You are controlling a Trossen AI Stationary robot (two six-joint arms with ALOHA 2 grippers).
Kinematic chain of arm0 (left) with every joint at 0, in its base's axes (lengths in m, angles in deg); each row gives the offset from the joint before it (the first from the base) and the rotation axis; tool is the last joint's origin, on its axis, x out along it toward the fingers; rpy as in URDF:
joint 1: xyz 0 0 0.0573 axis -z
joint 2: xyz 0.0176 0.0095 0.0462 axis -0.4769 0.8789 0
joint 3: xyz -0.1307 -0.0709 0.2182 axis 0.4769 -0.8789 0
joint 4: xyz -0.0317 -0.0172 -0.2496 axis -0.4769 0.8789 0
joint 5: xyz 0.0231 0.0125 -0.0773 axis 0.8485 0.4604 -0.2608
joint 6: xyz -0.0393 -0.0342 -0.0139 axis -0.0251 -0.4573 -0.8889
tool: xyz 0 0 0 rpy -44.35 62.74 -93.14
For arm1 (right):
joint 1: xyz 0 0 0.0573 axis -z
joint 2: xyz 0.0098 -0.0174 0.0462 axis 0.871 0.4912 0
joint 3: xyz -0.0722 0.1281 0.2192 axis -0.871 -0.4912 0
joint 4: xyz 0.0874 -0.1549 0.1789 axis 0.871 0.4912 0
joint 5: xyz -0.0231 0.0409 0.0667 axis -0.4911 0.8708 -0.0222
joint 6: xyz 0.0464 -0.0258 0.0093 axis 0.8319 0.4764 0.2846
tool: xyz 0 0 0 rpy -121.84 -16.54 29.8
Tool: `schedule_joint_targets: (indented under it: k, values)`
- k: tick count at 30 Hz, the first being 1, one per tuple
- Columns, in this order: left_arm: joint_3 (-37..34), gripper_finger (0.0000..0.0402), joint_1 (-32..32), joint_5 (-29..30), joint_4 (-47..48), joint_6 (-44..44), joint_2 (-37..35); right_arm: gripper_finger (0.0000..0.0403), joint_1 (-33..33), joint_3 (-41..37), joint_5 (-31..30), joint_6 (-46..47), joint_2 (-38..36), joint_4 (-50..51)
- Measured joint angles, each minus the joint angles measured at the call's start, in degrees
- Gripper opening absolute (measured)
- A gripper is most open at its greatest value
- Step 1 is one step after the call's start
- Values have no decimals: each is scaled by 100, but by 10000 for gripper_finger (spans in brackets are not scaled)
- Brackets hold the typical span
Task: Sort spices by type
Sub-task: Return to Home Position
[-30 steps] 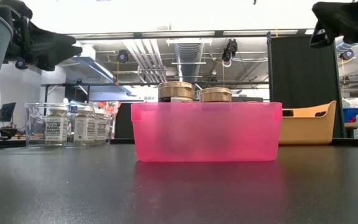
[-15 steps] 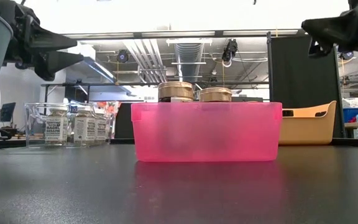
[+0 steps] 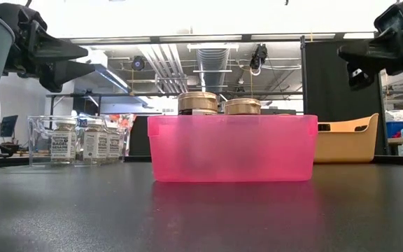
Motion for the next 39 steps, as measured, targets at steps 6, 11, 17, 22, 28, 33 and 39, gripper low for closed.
schedule_joint_targets:
  k: [6,11,17,22,28,33,39]
  values:
    - [0,249,0,0,-2,0,79,13,0,0,-2,-63,-2,-8]
    - [0,249,0,0,-5,2,145,13,0,0,0,-70,-2,-8]
    - [0,249,0,0,-4,0,243,13,0,-2,-2,-83,-1,-8]
    - [-2,249,0,0,-2,0,332,13,0,-2,-2,-83,0,-8]
    - [-2,249,0,0,-2,2,427,13,0,-2,-2,-83,-2,-8]
    - [-2,249,0,0,-4,1,492,13,0,-2,-2,-83,-1,-9]
    - [-2,249,0,0,-2,2,552,13,0,-2,-2,-83,0,-10]
